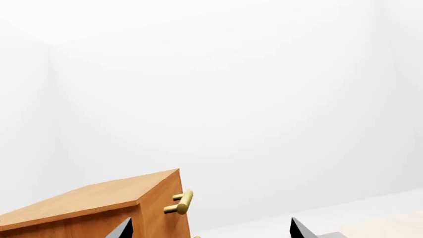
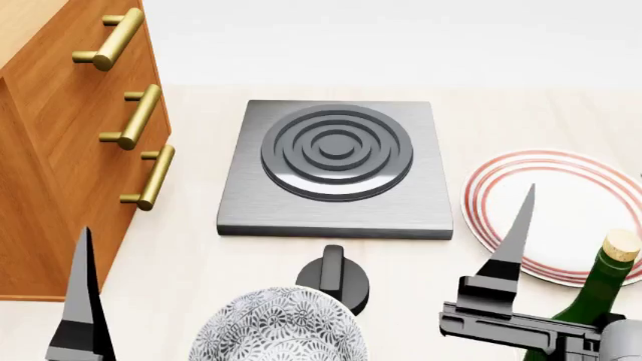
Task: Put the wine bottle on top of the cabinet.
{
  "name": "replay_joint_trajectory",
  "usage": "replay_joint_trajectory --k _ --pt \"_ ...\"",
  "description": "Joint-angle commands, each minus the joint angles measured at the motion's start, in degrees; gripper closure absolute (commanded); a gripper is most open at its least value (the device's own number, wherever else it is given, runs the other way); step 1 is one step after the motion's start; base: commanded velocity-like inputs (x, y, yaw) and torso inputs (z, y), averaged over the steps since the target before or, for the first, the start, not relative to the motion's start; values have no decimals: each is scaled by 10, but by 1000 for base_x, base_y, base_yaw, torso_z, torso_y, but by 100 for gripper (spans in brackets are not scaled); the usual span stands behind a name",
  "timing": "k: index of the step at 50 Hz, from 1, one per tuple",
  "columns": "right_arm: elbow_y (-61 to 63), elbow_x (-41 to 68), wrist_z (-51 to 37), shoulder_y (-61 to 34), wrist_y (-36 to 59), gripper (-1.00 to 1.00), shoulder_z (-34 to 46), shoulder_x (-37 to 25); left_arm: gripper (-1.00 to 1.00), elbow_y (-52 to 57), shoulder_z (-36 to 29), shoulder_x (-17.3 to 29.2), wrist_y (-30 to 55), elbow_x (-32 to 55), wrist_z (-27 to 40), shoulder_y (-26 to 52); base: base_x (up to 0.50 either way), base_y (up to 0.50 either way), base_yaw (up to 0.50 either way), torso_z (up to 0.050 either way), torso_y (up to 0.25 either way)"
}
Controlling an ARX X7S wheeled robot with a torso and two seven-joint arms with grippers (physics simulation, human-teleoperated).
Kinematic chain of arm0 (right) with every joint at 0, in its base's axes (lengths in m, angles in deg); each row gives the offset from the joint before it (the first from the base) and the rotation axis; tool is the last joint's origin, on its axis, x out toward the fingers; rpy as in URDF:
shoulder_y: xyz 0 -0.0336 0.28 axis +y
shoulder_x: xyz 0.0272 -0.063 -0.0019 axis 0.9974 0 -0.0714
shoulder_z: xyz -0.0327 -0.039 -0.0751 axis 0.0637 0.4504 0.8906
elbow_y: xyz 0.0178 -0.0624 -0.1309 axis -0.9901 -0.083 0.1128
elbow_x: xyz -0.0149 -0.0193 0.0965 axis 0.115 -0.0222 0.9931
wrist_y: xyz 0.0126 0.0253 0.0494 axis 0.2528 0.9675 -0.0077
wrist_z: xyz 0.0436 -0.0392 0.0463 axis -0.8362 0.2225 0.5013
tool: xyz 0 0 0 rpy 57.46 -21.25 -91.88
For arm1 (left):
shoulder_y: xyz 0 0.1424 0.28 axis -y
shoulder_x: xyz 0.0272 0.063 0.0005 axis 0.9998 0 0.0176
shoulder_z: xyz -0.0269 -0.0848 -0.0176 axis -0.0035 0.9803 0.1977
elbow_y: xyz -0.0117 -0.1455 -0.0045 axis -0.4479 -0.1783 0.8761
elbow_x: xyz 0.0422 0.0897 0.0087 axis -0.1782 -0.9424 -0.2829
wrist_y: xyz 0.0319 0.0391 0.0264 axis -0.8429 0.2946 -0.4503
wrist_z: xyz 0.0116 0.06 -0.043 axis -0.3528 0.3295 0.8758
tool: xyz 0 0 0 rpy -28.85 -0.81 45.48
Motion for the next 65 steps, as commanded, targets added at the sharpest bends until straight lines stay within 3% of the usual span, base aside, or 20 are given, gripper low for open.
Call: replay_joint_trajectory --k 1,29,65 --pt "-54 6 18 1 -24 -100 -2 11 -100 0 -2 -2 2 -2 -1 3 0 0 0 0 0" --pt "-168 28 43 -4 -70 -100 -36 28 -100 0 -6 2 1 -2 2 0 0 0 0 0 0" --pt "-292 12 78 -50 -87 -100 -5 46 -100 0 -6 0 3 -5 2 -1 0 0 0 0 0"
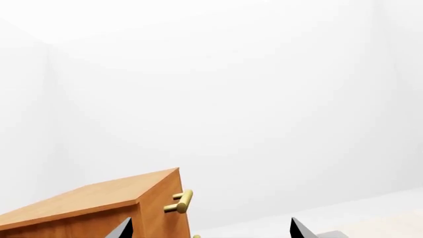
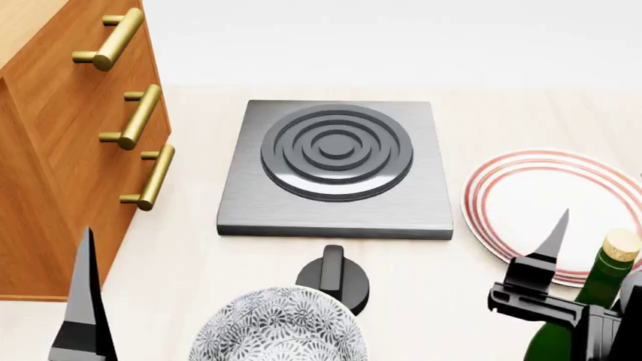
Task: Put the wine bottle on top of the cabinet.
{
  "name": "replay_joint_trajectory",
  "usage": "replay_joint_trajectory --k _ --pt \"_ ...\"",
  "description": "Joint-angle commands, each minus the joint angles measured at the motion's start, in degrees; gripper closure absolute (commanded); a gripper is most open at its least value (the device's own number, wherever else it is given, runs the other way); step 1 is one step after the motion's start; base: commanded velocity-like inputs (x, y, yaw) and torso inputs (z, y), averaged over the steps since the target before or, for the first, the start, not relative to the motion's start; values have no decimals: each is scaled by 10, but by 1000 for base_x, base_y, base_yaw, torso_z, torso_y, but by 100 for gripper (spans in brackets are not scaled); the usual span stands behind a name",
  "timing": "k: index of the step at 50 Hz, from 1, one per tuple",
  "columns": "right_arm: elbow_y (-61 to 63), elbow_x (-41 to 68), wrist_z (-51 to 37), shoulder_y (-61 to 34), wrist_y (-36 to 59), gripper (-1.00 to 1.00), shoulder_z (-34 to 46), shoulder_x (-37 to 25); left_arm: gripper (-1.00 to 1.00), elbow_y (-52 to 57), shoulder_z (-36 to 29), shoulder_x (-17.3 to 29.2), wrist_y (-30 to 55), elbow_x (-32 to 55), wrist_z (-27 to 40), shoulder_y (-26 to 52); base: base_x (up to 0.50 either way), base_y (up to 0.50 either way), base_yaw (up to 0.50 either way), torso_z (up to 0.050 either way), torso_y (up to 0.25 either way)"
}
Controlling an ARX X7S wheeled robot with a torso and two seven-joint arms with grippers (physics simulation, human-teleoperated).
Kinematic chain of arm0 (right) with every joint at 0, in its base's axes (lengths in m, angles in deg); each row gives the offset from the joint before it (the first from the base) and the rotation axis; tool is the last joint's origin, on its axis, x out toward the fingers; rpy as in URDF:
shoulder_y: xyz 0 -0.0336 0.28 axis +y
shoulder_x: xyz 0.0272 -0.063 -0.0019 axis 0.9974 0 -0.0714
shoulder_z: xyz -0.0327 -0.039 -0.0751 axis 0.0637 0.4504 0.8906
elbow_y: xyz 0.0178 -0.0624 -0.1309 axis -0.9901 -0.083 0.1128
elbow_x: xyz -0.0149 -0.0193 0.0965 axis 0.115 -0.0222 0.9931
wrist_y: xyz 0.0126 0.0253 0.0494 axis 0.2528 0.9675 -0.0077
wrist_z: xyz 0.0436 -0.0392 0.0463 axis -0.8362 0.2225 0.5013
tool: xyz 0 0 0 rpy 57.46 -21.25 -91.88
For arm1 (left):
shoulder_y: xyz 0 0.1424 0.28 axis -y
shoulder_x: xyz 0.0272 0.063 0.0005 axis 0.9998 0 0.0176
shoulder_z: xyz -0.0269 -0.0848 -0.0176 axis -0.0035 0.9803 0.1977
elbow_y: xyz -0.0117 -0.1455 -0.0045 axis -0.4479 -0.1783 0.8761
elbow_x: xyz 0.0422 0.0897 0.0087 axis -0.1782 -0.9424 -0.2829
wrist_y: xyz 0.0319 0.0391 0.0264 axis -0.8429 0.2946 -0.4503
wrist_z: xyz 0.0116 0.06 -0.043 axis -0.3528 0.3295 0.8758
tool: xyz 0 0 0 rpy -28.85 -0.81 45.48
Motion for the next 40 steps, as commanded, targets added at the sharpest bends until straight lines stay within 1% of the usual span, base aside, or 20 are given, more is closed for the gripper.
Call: replay_joint_trajectory --k 1,21,22,40 --pt "-27 1 7 -9 -3 -100 1 3 -100 0 -1 -1 1 -2 -1 0 0 0 0 0 0" --pt "-19 3 5 5 -19 -100 -6 6 -100 0 -3 -1 2 -3 0 -1 0 0 0 0 0" --pt "-22 5 7 6 -25 100 -8 8 -100 0 -3 -1 2 -4 -1 0 0 0 0 0 0" --pt "-23 7 11 8 -28 100 -6 7 -100 0 -4 1 3 -3 0 -1 0 0 0 0 0"
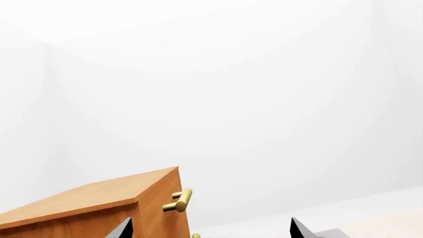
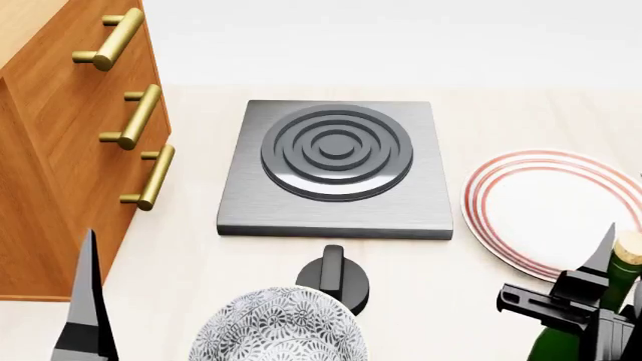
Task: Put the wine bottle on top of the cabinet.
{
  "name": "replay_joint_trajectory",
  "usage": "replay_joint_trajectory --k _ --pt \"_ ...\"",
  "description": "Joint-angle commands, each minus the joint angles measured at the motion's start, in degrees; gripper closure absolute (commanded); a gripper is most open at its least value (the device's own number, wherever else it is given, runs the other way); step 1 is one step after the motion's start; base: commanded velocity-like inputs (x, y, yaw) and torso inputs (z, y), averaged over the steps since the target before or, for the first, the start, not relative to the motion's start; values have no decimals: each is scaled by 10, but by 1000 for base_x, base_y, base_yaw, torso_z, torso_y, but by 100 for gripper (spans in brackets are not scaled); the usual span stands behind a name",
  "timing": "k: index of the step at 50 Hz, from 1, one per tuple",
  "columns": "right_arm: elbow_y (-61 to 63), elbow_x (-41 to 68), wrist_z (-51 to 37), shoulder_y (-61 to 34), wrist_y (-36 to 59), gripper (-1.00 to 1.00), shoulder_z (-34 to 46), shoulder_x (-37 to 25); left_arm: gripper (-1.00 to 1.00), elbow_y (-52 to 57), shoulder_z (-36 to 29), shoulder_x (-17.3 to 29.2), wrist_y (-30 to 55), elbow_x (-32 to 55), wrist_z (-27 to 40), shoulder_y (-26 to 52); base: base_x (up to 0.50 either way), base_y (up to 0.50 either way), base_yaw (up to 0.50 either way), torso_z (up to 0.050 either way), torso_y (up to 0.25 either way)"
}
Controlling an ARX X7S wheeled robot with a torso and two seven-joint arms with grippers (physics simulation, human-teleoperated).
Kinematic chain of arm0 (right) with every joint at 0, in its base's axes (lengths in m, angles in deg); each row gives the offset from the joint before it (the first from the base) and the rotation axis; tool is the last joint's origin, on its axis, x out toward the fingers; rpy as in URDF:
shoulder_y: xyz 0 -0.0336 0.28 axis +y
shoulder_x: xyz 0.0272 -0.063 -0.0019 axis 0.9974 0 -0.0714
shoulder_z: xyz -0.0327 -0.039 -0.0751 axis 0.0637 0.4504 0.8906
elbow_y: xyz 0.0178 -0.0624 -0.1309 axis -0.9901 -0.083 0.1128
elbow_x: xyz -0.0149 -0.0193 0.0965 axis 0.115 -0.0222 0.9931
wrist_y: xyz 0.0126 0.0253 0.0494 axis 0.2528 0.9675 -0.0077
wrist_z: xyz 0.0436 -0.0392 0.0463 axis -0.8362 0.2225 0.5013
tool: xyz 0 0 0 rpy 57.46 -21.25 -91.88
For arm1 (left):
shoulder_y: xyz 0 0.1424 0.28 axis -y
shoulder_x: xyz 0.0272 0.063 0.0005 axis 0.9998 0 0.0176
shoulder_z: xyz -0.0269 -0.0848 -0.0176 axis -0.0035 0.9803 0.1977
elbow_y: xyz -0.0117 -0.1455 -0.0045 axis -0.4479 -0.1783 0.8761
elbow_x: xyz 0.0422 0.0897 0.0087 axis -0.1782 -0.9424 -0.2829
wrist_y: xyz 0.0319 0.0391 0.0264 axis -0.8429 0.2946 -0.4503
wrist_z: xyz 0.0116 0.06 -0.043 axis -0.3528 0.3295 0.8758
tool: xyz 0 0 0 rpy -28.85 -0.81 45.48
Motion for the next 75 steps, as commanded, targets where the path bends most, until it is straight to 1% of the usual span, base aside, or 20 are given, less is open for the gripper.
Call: replay_joint_trajectory --k 1,6,15,24,25,27,30,37,45,53,60,64,67,74,75 --pt "6 0 5 1 4 100 2 0 -100 -1 0 2 0 2 2 0 0 0 3 0 0" --pt "17 4 5 -6 13 100 2 -7 -100 -1 -3 5 2 4 6 1 0 0 1 0 0" --pt "69 29 -11 -45 67 100 -8 -37 -100 -2 -9 8 8 2 8 3 0 0 0 0 0" --pt "80 29 -9 -62 80 100 3 -44 -100 -2 -11 9 10 -2 8 2 0 0 0 0 0" --pt "82 60 -1 -65 80 100 -10 -38 -100 -2 -12 9 10 -2 9 3 0 0 0 0 0" --pt "89 65 1 -76 93 100 -4 -44 -100 -3 -12 10 9 1 10 3 0 0 0 0 0" --pt "93 102 11 -104 106 100 -9 -41 -100 -2 -17 10 11 0 8 4 0 0 0 0 3" --pt "90 124 15 -141 127 100 0 -39 -100 -3 -13 8 9 3 6 2 0 0 0 0 0" --pt "76 150 29 -181 138 100 16 -21 -100 -3 -18 12 13 8 9 4 0 0 0 0 1" --pt "56 140 43 -243 162 100 67 -1 -100 -3 -21 17 17 11 12 4 0 0 0 0 0" --pt "45 138 45 -277 171 100 94 23 -100 -2 -17 15 17 10 7 3 0 0 0 0 1" --pt "40 135 50 -297 175 100 111 37 -100 -5 -25 14 21 8 8 5 0 0 0 0 0" --pt "38 137 47 -304 175 100 114 47 -100 -3 -45 14 28 -2 8 10 0 0 0 0 0" --pt "44 139 46 -316 180 100 123 54 -100 -5 -70 13 30 -7 8 6 0 0 0 0 0" --pt "43 139 46 -317 181 100 126 55 -100 -9 -65 12 29 1 9 5 0 0 0 0 10"
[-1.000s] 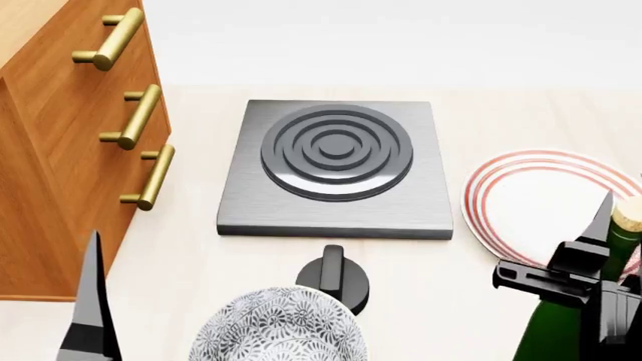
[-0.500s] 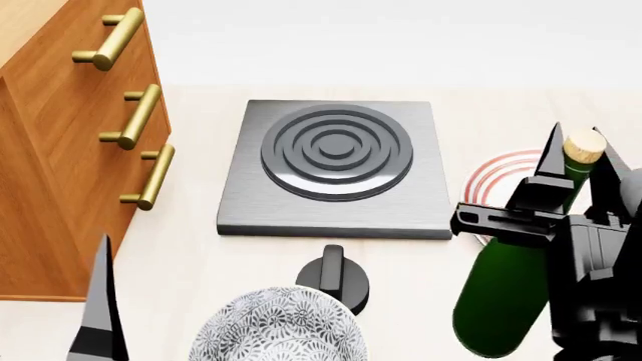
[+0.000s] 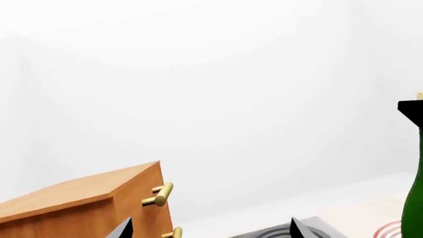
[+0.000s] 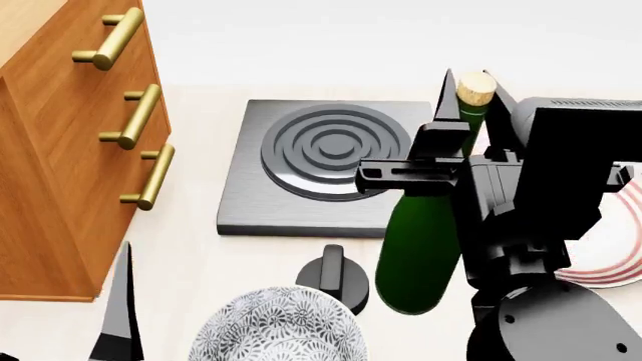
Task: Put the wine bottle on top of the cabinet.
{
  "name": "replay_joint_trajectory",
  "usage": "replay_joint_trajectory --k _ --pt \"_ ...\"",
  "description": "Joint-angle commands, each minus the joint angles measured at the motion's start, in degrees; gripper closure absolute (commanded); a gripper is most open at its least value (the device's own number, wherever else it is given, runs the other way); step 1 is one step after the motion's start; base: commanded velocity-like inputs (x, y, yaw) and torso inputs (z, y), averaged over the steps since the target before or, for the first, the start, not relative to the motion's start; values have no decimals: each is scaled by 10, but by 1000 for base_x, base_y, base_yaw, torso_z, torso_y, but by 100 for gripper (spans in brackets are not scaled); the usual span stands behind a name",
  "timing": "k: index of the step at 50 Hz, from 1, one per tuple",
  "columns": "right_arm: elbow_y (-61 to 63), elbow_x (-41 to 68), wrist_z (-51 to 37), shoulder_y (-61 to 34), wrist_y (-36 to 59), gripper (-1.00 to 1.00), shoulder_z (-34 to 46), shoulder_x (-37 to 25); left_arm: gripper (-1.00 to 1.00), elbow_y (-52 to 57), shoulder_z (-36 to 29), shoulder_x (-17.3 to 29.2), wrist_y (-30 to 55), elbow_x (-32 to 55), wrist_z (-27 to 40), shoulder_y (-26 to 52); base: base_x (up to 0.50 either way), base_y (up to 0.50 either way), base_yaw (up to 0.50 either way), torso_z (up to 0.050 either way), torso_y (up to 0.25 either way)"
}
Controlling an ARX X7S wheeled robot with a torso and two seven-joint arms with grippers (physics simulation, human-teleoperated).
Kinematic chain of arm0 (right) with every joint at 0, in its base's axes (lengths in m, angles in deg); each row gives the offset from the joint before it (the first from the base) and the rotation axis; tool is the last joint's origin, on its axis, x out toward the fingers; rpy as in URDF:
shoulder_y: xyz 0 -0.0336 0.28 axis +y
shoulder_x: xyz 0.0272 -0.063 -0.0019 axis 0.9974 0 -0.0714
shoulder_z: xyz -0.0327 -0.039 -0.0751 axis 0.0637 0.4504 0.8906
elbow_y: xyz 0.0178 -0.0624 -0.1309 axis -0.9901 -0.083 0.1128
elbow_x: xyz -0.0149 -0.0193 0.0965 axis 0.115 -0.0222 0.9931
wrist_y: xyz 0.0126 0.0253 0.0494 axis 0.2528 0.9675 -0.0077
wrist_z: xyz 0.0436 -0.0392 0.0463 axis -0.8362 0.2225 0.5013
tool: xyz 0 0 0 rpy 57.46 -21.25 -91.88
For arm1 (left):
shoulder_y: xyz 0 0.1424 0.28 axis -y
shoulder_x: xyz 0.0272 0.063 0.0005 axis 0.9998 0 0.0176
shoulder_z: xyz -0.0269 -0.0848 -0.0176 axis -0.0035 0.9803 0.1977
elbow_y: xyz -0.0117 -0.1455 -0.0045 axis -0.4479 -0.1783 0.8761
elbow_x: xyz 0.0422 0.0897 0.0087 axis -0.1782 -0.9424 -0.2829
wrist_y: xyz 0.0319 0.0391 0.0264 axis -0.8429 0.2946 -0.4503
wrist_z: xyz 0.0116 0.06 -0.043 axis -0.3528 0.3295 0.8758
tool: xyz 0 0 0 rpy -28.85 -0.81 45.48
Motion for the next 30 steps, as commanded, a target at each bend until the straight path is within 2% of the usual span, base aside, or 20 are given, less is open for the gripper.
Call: replay_joint_trajectory --k 1,6,7,8,9,13,17,19,21,30 --pt "3 -14 6 -38 13 100 24 20 -100 -10 -15 -4 5 13 2 -1 0 0 0 0 0" --pt "2 -13 8 -44 13 100 28 24 -100 -1 -31 -7 67 30 -20 25 0 0 0 0 0" --pt "3 -12 7 -46 15 100 29 24 -100 3 -15 -17 80 91 -33 29 0 0 0 0 0" --pt "3 -12 7 -46 15 100 29 25 -100 3 -25 -11 94 87 -38 35 0 0 0 0 0" --pt "4 -12 9 -47 15 100 30 24 -100 4 -24 -16 106 123 -53 45 0 0 0 0 0" --pt "1 -15 13 -53 17 100 36 23 -100 4 -50 -15 148 110 -80 74 0 0 0 0 0" --pt "2 -14 12 -53 16 100 37 24 -100 4 -45 -14 179 161 -101 94 0 0 0 0 3" --pt "2 -15 13 -50 14 100 39 26 -100 4 -54 -10 196 154 -104 107 0 0 0 0 0" --pt "1 -17 12 -44 11 100 42 28 -100 0 -56 -7 248 157 -103 133 0 0 0 0 0" --pt "2 -17 15 -42 10 100 49 31 -100 -14 -99 -3 306 187 -113 194 0 0 0 0 0"
